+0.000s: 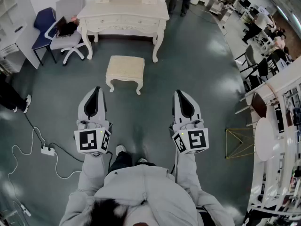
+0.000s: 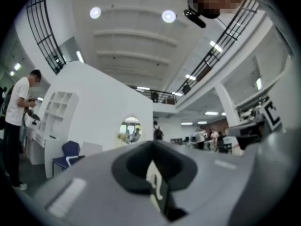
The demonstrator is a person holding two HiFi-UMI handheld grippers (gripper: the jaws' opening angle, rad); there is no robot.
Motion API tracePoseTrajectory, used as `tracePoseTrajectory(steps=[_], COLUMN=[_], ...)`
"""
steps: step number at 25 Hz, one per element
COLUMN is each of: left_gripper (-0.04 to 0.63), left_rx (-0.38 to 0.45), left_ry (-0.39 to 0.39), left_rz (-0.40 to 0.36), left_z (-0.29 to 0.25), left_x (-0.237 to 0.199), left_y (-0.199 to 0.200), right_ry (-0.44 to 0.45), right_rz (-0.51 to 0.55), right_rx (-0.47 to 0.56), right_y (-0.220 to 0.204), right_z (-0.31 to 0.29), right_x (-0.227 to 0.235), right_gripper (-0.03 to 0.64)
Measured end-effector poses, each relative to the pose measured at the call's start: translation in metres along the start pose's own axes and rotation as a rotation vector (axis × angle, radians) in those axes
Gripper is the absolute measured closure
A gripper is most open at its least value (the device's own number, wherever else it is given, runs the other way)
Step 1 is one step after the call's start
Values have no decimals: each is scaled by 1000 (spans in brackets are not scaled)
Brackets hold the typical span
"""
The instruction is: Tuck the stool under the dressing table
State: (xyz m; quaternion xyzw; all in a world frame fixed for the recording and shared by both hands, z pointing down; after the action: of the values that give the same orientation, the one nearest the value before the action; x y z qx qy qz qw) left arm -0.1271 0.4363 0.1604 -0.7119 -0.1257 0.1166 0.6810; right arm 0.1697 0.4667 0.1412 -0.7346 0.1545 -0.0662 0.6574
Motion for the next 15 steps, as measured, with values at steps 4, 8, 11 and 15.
tracePoseTrajectory(steps=[4, 8, 11, 15], left_gripper=[586, 586, 586, 586], left_rx=[6, 11, 12, 11], left_ry=[-9, -13, -15, -20], left_rz=[-10, -12, -11, -13], left_z=[0, -1, -5, -11], left_x=[0, -5, -10, -20], left_y=[2, 4, 5, 3], right_ry=[-4, -8, -11, -21], right_rz=[3, 5, 6, 8], right_rx=[8, 13, 13, 9], right_y=[1, 4, 5, 5], right_z=[0, -3, -9, -19], right_x=[-3, -8, -10, -15], right_gripper=[627, 627, 627, 627])
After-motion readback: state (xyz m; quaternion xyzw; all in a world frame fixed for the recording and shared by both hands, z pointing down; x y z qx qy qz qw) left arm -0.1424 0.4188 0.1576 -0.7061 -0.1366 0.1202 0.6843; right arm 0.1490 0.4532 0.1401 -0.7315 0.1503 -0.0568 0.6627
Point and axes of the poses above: the fingertips, and each gripper's own axes: z backward along the fingers, x to its right, y out of its top, the point moved 8 cm from there along z, backward along the fingers, and after that the axes turned 13 degrees about -x, right-handed, at the moved point
